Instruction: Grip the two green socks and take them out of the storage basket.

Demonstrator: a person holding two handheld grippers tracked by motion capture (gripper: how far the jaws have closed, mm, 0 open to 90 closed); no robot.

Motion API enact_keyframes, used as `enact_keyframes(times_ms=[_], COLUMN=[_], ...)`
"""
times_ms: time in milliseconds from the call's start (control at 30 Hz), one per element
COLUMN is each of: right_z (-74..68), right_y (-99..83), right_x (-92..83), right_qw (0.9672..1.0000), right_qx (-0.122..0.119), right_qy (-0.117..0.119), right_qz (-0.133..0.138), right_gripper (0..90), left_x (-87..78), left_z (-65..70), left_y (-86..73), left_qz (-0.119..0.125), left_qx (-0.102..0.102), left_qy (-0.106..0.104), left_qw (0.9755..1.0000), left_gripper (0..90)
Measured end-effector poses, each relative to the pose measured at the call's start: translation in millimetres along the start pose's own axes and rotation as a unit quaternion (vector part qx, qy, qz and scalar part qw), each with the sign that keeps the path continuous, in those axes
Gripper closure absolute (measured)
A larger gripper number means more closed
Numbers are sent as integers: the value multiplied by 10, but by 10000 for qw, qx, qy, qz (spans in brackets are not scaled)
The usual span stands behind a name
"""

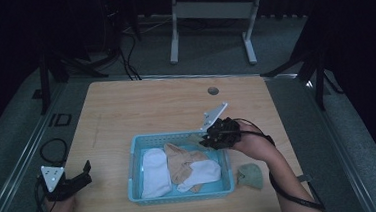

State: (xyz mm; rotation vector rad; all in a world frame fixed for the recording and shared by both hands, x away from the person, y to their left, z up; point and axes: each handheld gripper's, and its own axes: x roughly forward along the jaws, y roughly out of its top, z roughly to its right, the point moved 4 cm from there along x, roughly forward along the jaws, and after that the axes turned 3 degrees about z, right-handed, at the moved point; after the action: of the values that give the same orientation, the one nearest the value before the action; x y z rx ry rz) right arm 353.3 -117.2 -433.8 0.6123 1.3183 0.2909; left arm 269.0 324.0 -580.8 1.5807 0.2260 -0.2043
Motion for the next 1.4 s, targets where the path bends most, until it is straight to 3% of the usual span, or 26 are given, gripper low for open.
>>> enact_keyframes(times_ms=[333, 700, 1133, 1400], right_z=[101, 268, 454, 604], right_y=[-28, -321, -850, -1151], right_x=[-320, -564, -635, -511], right_qw=[9990, 9954, 9892, 9837], right_qx=[165, 564, 1121, 1454], right_qy=[-312, -670, -917, -1049], right_qz=[258, 396, 246, 131], right_gripper=[821, 820, 818, 818], left_x=[1, 3, 3, 3], left_z=[1, 1, 1, 3], left_y=[0, 0, 0, 0], left_qz=[0, -13, -22, -12], left_qx=[10, 6, 15, 19], left_qy=[1, 9, 10, 18], left_qw=[10000, 10000, 10000, 10000], left_gripper=[4, 4, 3, 4])
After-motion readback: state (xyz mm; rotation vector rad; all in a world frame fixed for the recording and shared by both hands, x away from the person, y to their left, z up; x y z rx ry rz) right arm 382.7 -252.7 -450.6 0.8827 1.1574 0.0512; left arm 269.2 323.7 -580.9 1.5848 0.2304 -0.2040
